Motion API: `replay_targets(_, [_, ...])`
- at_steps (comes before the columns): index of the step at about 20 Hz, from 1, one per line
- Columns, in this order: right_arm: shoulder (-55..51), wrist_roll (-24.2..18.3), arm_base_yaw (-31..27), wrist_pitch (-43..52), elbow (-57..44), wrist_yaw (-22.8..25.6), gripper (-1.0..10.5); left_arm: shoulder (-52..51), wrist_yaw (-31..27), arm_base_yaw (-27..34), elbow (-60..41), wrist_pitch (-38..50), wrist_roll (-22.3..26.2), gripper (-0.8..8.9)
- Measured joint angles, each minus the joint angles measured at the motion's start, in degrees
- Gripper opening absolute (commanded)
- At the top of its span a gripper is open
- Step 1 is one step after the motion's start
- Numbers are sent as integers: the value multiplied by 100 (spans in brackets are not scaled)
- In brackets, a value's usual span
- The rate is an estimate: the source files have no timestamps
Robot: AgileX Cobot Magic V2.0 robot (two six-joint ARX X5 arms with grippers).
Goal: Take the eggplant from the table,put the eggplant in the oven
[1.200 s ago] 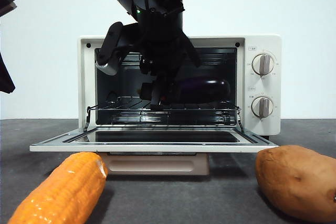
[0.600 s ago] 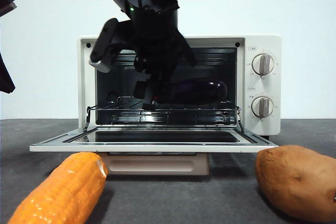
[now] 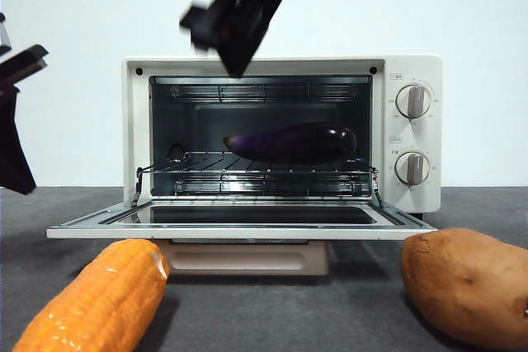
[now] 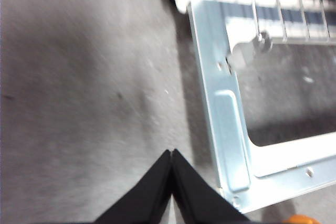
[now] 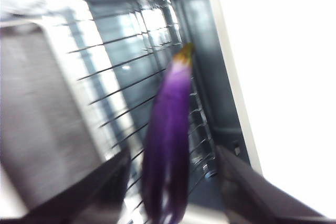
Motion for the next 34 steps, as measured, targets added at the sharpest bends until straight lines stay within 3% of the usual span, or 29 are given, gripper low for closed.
replay_targets(6, [-1196, 918, 385, -1126, 0, -496, 50, 863, 498, 0, 0, 365, 2, 6])
replay_targets(11, [-1792, 1110, 546, -1405, 0, -503, 4, 1272, 638, 0, 0, 428, 2, 6])
replay_targets(34, [-3648, 1845, 710, -2621, 0, -501, 4, 2173, 2577, 208, -2, 647, 520, 6])
